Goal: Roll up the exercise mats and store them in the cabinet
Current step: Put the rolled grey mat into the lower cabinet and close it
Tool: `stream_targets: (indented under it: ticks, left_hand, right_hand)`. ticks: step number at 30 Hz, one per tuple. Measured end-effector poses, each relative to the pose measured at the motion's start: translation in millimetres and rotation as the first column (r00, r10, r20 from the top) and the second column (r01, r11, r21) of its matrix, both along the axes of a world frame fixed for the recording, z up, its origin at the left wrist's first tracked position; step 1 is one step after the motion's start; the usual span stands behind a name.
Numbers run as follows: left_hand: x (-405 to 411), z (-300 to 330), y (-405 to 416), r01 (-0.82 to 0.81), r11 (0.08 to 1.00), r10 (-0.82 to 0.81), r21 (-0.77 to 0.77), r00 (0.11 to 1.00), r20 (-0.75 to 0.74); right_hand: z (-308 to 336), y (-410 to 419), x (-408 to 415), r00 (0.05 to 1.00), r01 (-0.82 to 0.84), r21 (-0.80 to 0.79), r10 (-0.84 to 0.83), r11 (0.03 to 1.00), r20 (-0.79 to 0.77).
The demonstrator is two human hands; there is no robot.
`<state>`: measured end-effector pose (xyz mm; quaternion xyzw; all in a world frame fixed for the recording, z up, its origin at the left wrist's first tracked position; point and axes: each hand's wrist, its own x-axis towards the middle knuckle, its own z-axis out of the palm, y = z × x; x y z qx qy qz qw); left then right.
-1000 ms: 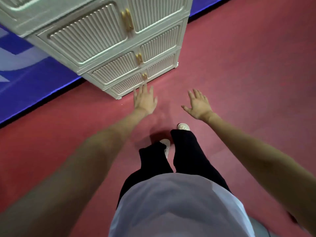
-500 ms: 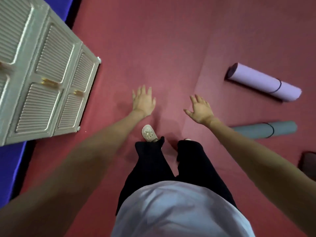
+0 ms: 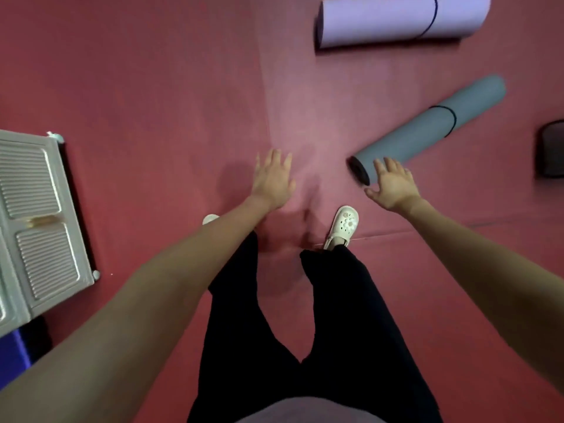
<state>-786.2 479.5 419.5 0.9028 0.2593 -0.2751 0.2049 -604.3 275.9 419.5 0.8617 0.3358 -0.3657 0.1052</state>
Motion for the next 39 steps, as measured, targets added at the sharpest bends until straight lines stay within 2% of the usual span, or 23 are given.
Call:
stream_targets:
  ticks: [3, 6, 10, 14, 17, 22, 25, 27, 33, 35, 39]
  left_hand:
    - [53.7, -57.1, -37.7, 0.1, 0.995, -0.1, -0.016, 0.995, 0.003]
    - [100.9, -124.5, -69.0, 0.135, 0.99, -0.134, -0.031, 0.991, 0.02]
    - [156.8, -229.7, -103.9, 0.203, 0.978, -0.205, -0.04, 0.978, -0.041]
    - [208.4, -320.9, -137.7, 0.267, 0.961, -0.27, -0.067, 0.962, -0.037]
    - [236.8, -376.5, -161.2, 0.23, 0.968, -0.231, -0.101, 0.973, 0.006]
    - [261.8, -447.7, -180.3, 0.114, 0.972, -0.122, -0.207, 0.992, -0.027]
    - [262.9, -471.5, -184.7, -0.039, 0.963, 0.024, -0.266, 0.998, -0.058]
    - [261.8, -479.7, -188.5, -0.11, 0.954, 0.109, -0.279, 0.994, -0.017]
    - [261.2, -469.0, -193.9, -0.145, 0.949, 0.182, -0.282, 0.977, 0.109]
    - [257.6, -453.4, -194.1, -0.141, 0.958, 0.183, -0.251, 0.971, 0.152]
    - [238.4, -398.8, -167.9, -0.144, 0.976, 0.178, -0.163, 0.959, 0.218]
  right_hand:
    - [-48.4, -47.0, 52.6, 1.0, 0.028, -0.04, -0.028, 0.999, 0.004]
    - [-106.9, -85.0, 98.3, 1.0, 0.03, -0.068, -0.03, 0.997, 0.004]
    - [-199.1, -119.6, 147.4, 0.998, -0.053, -0.083, 0.056, 0.995, 0.026]
    - [-290.9, -137.3, 169.9, 0.994, -0.108, -0.088, 0.109, 0.99, 0.0]
    - [-351.9, -144.0, 174.6, 0.986, -0.166, -0.012, 0.166, 0.986, 0.021]
    - [-431.3, -155.5, 182.3, 0.914, -0.376, 0.196, 0.329, 0.906, 0.237]
    - [-460.6, -161.1, 183.9, 0.867, -0.448, 0.264, 0.342, 0.854, 0.364]
    - [-471.6, -161.4, 183.8, 0.854, -0.459, 0.296, 0.324, 0.838, 0.407]
    - [-470.1, -153.8, 181.9, 0.821, -0.47, 0.306, 0.283, 0.828, 0.497]
    - [-456.2, -146.4, 181.3, 0.822, -0.458, 0.289, 0.277, 0.841, 0.497]
    - [-398.2, -114.5, 175.4, 0.851, -0.47, 0.272, 0.351, 0.84, 0.39]
